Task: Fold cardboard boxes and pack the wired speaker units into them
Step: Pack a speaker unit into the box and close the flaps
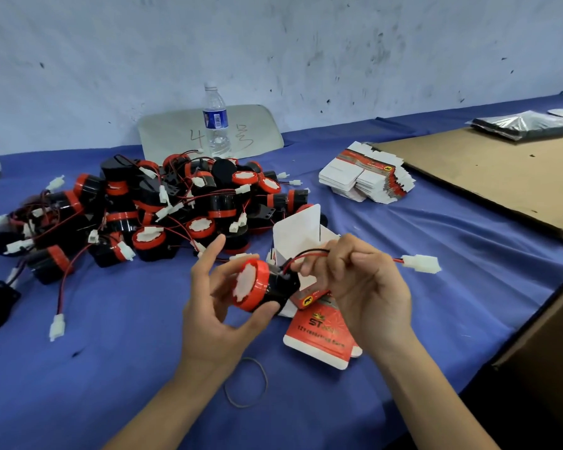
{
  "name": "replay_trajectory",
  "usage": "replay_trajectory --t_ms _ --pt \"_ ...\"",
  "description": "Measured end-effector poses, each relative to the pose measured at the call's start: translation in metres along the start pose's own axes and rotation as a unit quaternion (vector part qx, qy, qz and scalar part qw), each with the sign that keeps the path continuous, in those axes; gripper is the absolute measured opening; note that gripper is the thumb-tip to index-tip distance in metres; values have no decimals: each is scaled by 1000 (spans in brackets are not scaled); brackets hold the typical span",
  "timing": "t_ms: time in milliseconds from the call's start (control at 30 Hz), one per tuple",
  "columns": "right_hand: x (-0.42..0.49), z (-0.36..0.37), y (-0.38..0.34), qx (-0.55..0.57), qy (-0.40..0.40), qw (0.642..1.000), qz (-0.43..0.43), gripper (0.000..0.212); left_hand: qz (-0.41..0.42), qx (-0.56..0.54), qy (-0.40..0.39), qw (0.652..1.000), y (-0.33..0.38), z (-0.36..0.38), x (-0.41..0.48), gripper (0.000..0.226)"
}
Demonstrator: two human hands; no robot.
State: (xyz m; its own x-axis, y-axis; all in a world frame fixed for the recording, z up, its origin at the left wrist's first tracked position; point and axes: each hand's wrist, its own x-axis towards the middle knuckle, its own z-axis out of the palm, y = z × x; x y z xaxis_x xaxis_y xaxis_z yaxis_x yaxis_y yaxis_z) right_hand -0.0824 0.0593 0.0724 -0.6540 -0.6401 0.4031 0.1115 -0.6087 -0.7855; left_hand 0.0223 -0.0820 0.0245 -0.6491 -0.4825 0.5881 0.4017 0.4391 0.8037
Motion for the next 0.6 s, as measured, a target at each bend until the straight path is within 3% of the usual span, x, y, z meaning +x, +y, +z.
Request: replay_trajectory --t_ms 133,267,367,433,500,600 --pt "-1 1 -4 -118 48 991 -42 31 25 30 23 999 -3 -2 2 87" --pt "-8 17 6 -238 26 970 -40 10 78 43 50 995 -1 0 2 77" --pt "-13 25 17 -331 13 941 -68 49 116 68 48 990 -1 -1 2 74" --pt "-15 27 21 -392 10 915 -98 62 159 94 25 983 0 -3 1 77" --pt "-16 27 22 -413 24 901 -129 62 184 104 6 977 1 -2 2 80" --pt "-13 26 17 -377 63 909 -169 52 169 89 -13 982 3 5 2 83"
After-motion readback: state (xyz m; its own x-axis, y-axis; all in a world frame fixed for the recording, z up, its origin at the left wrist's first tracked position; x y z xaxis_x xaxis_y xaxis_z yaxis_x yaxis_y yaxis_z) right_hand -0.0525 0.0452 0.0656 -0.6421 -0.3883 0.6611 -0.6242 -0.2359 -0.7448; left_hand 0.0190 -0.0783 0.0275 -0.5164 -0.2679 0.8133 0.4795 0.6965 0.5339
